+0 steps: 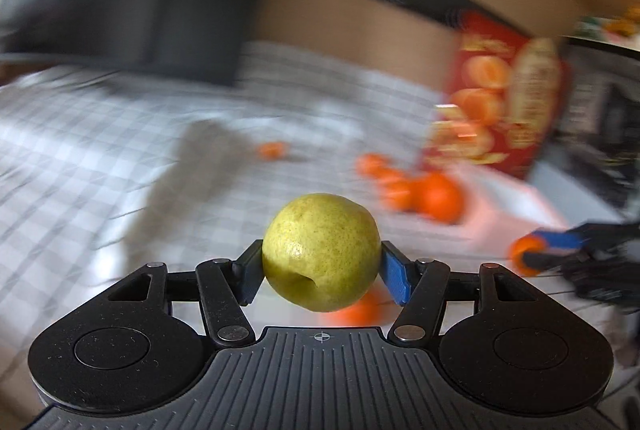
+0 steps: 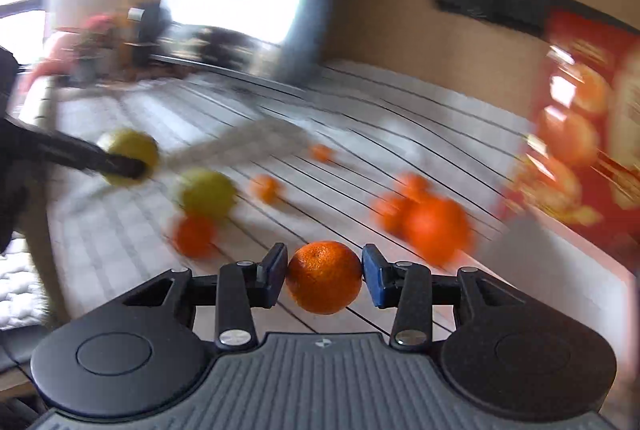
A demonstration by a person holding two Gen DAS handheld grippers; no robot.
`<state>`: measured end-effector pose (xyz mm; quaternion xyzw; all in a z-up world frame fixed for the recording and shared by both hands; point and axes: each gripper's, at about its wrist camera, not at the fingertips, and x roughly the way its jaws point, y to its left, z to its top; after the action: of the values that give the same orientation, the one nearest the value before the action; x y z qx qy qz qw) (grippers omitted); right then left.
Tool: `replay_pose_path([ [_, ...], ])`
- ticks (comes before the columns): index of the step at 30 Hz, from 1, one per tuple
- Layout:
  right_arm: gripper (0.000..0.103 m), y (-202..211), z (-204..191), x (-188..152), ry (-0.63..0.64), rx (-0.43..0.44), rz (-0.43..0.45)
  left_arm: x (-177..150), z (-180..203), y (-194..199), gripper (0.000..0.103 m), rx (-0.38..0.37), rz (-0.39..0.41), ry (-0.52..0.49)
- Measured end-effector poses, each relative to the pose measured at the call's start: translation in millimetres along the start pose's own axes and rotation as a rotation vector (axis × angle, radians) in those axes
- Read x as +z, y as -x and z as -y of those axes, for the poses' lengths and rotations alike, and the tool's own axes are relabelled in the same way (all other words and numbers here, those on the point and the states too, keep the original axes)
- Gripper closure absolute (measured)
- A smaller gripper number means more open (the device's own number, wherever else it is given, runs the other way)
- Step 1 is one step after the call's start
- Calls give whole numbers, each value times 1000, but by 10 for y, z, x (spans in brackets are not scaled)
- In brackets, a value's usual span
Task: Organize fruits
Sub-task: 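Carry the pear with the left tool into the pink box while the right tool grasps a mandarin, then open the left tool to drop the pear in the box and withdraw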
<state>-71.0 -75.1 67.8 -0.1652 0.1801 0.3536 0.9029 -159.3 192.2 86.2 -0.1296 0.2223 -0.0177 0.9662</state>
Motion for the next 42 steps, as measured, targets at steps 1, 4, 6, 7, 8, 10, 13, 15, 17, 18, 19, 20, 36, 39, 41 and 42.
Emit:
replay_pose_path([
  [1,62,46,121,-72,-24,-30,-16,83,169,-65,37,-49,2,-26],
  [4,62,207,400,-232,-86,-80,-42,332,679,-305,37,-174,-1,-87],
  [6,62,340,501,-268,-100,-118,-39,549,1063,-514,37,-263,-7,-120],
  [7,62,413,564,-257,-103,-146,-30,649,1235,-622,37,-299,-12,-128],
  [8,62,465,626,-237,-107,-170,-19,753,1421,-739,37,-333,-20,-133],
  [10,62,559,842,-148,-133,-230,6,945,1713,-1024,37,-387,-46,-127],
  [13,62,541,1229,19,-209,-299,12,1146,2028,-1609,37,-442,-140,-118],
  [15,62,437,1448,81,-237,-353,-1,1178,2241,-2066,37,-424,-223,-151],
  [17,62,271,1616,83,-245,-414,-39,1113,2416,-2450,37,-346,-304,-202],
  [18,62,143,1702,61,-251,-434,-74,1057,2497,-2626,37,-303,-344,-231],
  [19,62,32,1764,34,-260,-436,-105,981,2567,-2804,37,-267,-390,-260],
  [20,62,-98,1827,-10,-269,-413,-149,899,2597,-2909,37,-248,-429,-272],
  [36,54,-331,1882,-281,-319,-382,-225,597,2601,-3401,37,-249,-534,-221],
  [39,42,-143,1759,-272,-293,-400,-147,758,2506,-3199,44,-353,-404,-145],
  [41,37,6,1641,-270,-258,-430,-99,863,2373,-2962,44,-379,-311,-114],
  [42,36,84,1567,-277,-237,-440,-77,901,2294,-2824,44,-393,-281,-98],
])
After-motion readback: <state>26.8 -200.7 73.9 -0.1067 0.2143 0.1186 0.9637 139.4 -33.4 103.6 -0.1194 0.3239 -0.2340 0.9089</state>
